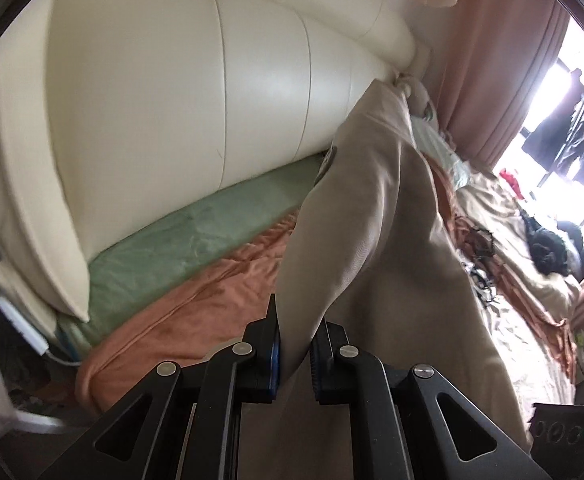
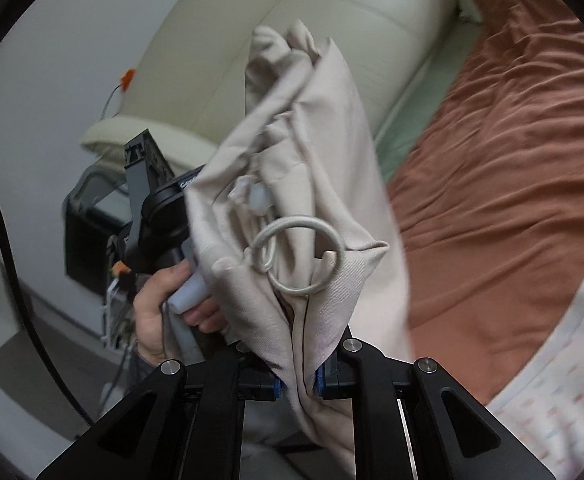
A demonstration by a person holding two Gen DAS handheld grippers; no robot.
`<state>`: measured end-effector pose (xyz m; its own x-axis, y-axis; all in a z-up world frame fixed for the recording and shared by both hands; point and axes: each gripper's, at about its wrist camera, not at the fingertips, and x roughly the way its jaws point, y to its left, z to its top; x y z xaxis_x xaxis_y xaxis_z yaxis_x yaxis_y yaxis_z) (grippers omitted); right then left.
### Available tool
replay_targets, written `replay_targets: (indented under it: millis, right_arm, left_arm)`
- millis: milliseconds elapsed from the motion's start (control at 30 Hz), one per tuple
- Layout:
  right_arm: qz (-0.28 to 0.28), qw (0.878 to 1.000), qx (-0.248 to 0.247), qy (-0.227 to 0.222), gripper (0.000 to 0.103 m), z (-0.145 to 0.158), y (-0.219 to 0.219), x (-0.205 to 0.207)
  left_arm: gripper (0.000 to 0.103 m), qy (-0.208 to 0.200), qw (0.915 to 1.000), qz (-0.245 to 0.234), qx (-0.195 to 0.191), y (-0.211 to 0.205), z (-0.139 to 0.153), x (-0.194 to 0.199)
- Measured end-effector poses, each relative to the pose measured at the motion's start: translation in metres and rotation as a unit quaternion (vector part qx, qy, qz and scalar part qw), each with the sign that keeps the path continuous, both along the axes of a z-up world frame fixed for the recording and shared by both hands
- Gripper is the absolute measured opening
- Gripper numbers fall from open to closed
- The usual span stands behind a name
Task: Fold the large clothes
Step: 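Lift the jacket strip with both grippers and carry it toward the brown blanket, then lower the jacket onto the brown blanket and open both grippers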
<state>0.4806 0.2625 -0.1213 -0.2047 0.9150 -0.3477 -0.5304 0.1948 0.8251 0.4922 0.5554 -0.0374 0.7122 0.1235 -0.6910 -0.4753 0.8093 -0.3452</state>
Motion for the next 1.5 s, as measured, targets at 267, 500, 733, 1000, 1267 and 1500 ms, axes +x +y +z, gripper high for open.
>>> replay_targets:
  millis: [267,500,733,1000,1267,1500]
  right_arm:
    - [-0.038,0.999,-0.021,0.016,0.012,-0.049,-0.004,0.06]
    - [-0.087,0.988,-0.123,0.035,0.012,-0.139,-0.014,0.105]
    - [-0.082,0.984,-0.155,-0.006,0.011,-0.146,-0.008,0.104]
    - [-0.11,0.976,-0.187,0.01,0.025,-0.149,-0.013,0.102]
    - [-0.113,0.967,-0.23,-0.012,0.047,-0.138,-0.041,0.093]
    - [-0.077,0.973,-0.218,-0.023,0.047,-0.125,-0.039,0.058]
  left_arm:
    - [0.011,0.042,0.9991,0.002,0.002,0.007,-0.047,0.064]
    - [0.024,0.102,0.993,-0.005,0.06,-0.005,-0.1,0.098]
    - [0.041,0.094,0.994,-0.006,0.056,-0.009,-0.097,0.045]
    - [0.062,0.086,0.9949,-0.013,0.049,-0.034,-0.098,-0.012]
    - [0.083,0.089,0.9948,-0.01,0.048,-0.06,-0.088,-0.07]
    - [0.085,0.061,0.9972,0.014,0.042,-0.075,-0.07,-0.132]
